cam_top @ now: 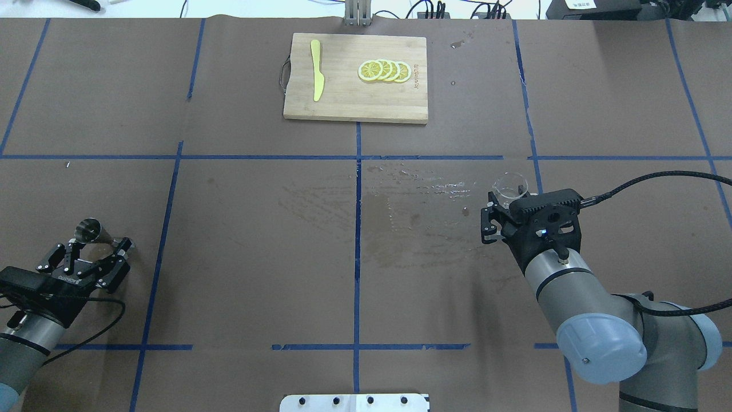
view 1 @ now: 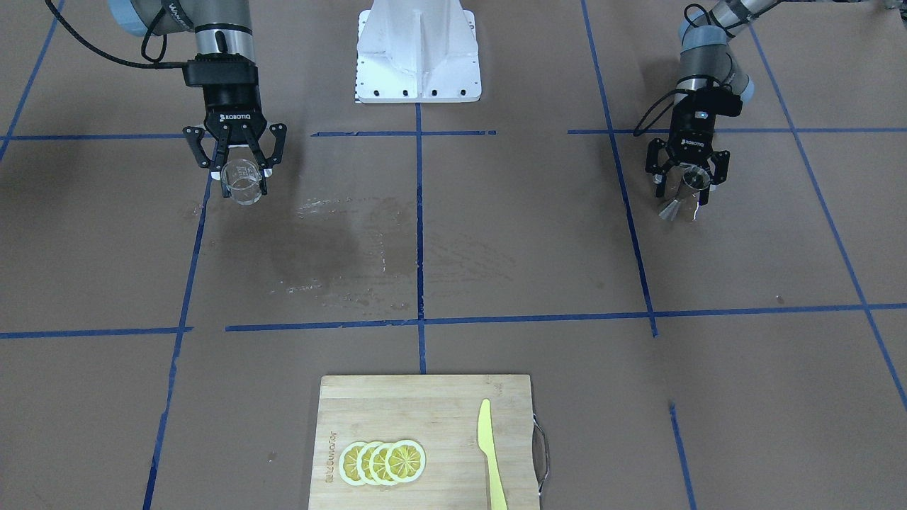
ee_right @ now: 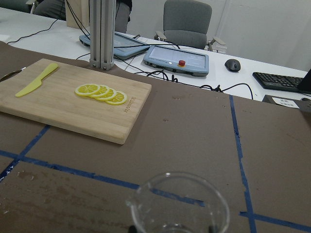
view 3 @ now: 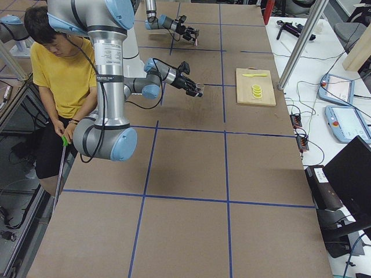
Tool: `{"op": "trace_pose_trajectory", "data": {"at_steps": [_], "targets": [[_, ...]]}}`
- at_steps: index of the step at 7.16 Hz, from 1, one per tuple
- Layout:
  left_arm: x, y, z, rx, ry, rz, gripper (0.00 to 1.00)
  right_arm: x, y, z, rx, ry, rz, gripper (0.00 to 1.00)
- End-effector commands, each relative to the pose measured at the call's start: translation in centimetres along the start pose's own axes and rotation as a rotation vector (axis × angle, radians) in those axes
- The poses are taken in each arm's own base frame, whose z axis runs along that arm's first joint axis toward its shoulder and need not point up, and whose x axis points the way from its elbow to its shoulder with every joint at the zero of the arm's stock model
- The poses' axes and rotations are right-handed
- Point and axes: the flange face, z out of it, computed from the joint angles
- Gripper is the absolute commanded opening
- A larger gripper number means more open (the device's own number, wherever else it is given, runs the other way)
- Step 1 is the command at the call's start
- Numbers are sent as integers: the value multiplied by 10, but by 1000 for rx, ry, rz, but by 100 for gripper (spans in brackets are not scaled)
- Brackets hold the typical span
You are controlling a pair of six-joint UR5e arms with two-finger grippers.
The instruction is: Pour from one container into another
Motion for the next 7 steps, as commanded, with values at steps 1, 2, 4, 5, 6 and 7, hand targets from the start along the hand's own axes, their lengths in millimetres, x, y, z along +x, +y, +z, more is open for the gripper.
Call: {"op": "trace_pose_trajectory", "data": {"at_steps": [1,2,4,5,6,7], "targets": [[-5,-9,-12,-94,81,3,100,-2,-2,-1,3,-3,4,0],[-29,-19,-30,-166,116,32,100,-2,-2,-1,3,-3,6,0],[-72,-37,-67,-361,204,91,100,-2,-2,-1,4,-4,7,0],[-84,-42,-86,-497,261,121,100,-2,-3,-2,4,-5,8,0],[-111,-53,-107,-600,274,153,100,-2,-4,-2,5,-7,9,0],[-152,-76,-117,-656,230,147,100,-2,-6,-2,8,-6,4,0]]}}
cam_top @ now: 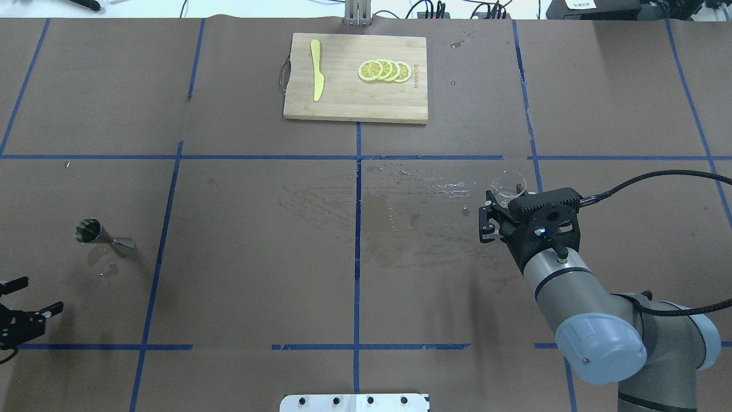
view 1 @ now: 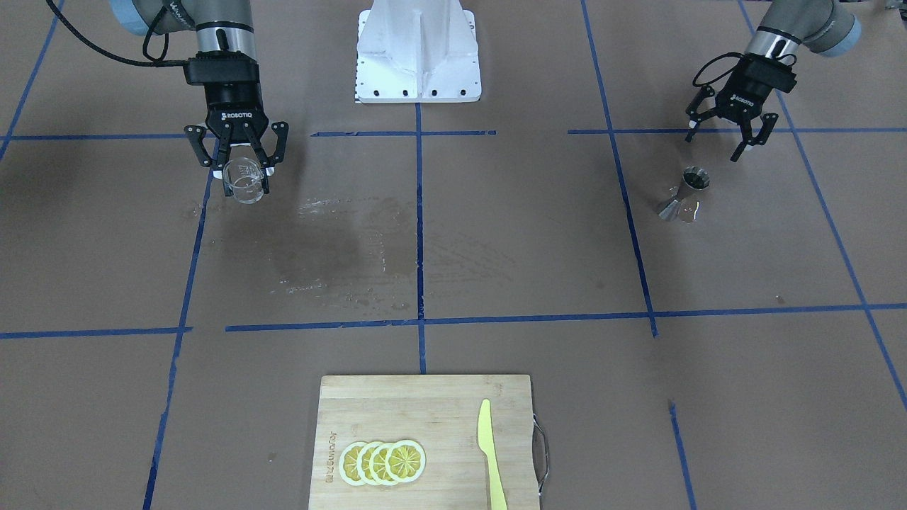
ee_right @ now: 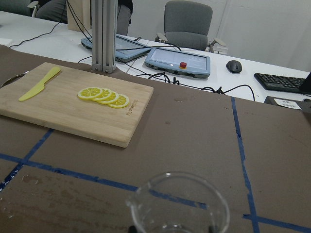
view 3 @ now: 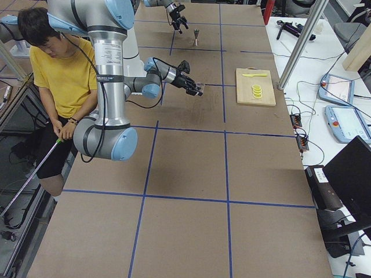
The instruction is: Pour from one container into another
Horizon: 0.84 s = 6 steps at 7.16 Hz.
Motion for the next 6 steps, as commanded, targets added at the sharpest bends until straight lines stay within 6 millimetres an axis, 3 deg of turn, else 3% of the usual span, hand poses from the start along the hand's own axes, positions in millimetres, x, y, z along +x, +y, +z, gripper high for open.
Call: {"op": "trace_pose_trajectory", "data": {"at_steps": [1,2,3,4,5,6], "targets": [[-58,-4,-50,-164,22,38,100,2,-3,0,4,2,-3,0],[-103,-26,-54,-102,-54,127,100,5,-3,1,6,7,-5,0],[-142,-67,-41,-118,-151,154,100,9,-7,4,12,17,-5,0],[-168,-115,-27,-139,-198,162,100,14,-11,7,16,28,-5,0],[-180,-148,-9,-181,-227,152,100,22,-10,9,16,37,-10,0],[-188,-196,8,-220,-208,97,100,33,-11,13,11,53,-23,0]]}}
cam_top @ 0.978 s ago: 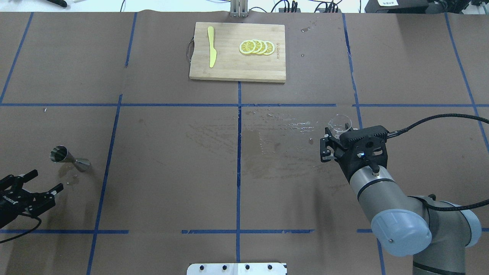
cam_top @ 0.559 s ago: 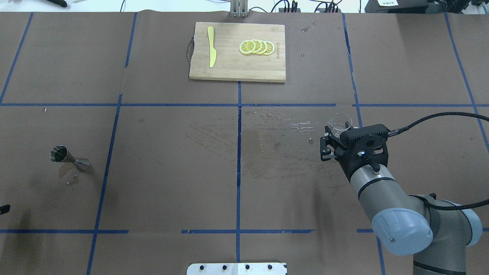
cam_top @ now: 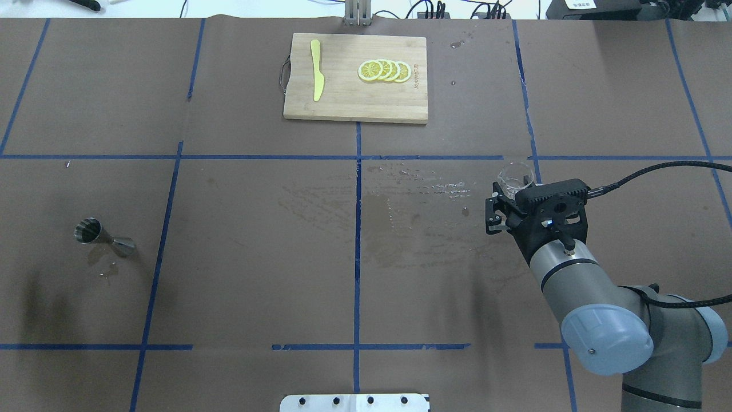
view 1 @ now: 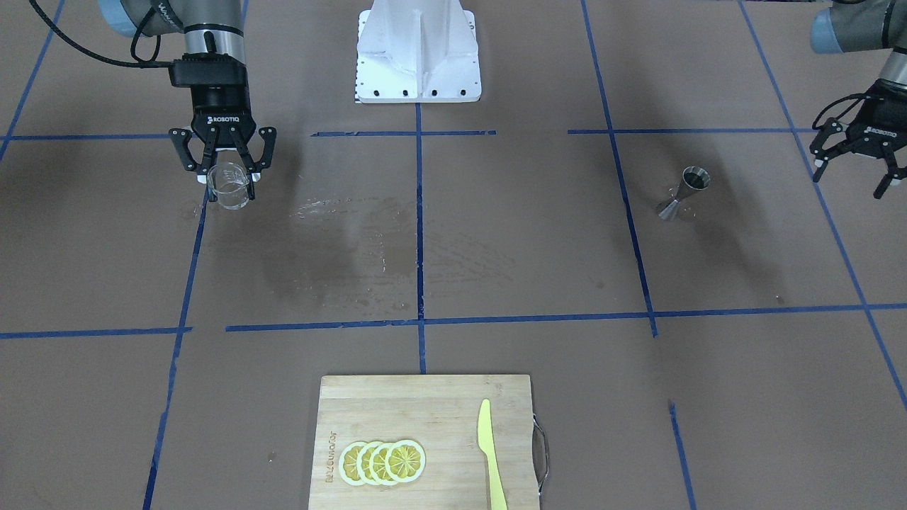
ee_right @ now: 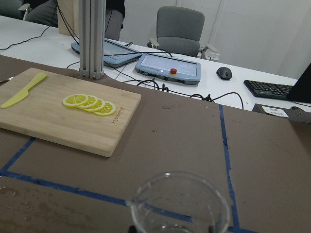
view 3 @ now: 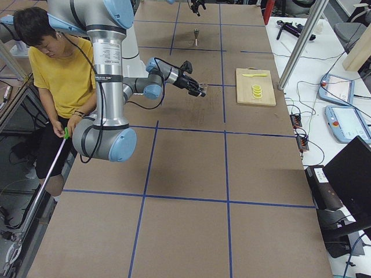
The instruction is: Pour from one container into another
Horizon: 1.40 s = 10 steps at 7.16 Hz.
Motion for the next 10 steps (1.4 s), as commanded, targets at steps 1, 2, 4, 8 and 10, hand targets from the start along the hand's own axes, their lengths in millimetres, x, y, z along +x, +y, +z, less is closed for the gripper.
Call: {"op": "trace_pose_trajectory", "data": {"at_steps": [1,2,4,8,10], "targets": [[-44,-111,6,-71,23,-63,100,27,0,10,-8,-1,-10,0],[-74,-137,-14,-107,54,-97,100,56,17,15,-9,-14,-27,0],[-104,-146,-34,-134,47,-170,100,88,62,41,8,-45,5,0],[-117,-133,-70,-172,52,-540,100,149,128,66,38,-87,118,7],[-115,-132,-74,-165,54,-541,100,146,148,70,17,-87,153,32]]}}
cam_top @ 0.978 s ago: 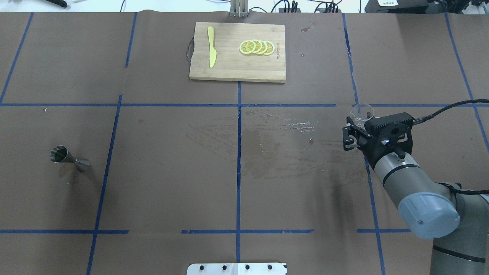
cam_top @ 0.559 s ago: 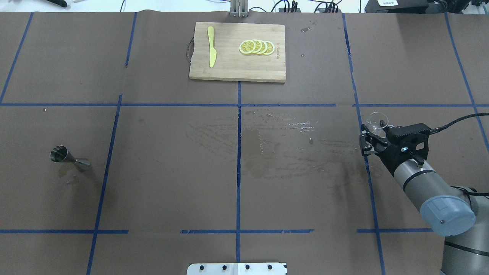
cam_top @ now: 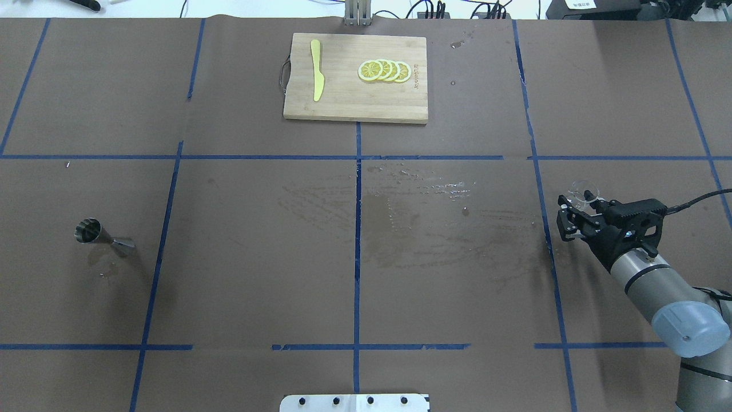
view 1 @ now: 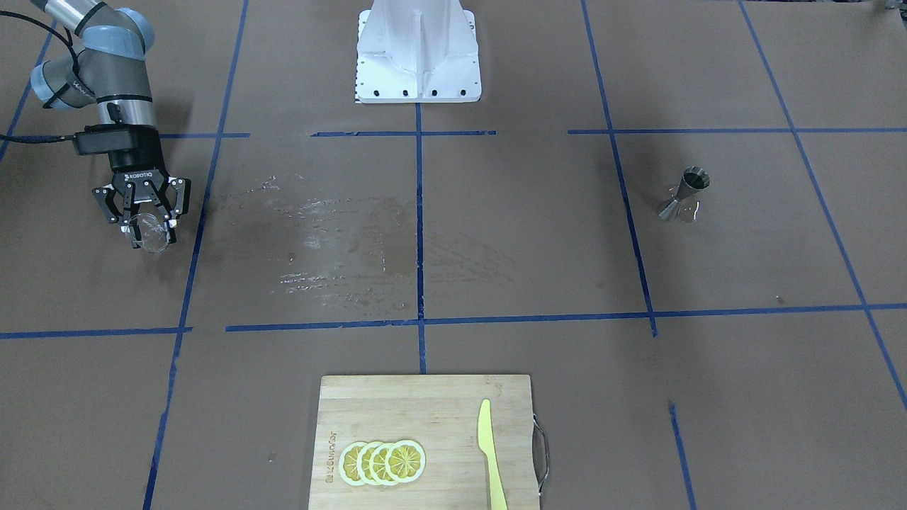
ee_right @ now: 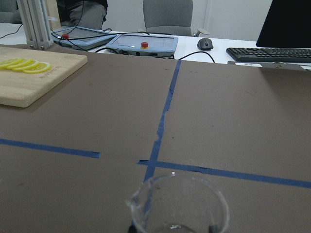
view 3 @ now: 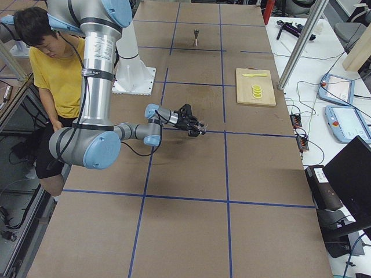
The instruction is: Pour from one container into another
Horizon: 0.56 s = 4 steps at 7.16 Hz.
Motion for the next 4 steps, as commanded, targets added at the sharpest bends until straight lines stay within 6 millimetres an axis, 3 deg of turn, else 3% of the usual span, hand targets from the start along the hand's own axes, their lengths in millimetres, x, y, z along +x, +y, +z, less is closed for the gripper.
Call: {"op": "trace_pose_trajectory", "data": {"at_steps": [1,3,4], "targets": [[3,8,-7,6,3,-4,100,-11,18,-3,-21,-23,28,35],[6,13,-13,14,5,0,100,-21,28,-8,-26,-39,22,37],[8,13,-14,16,6,2,100,-30,31,-11,-17,-48,24,43]]}}
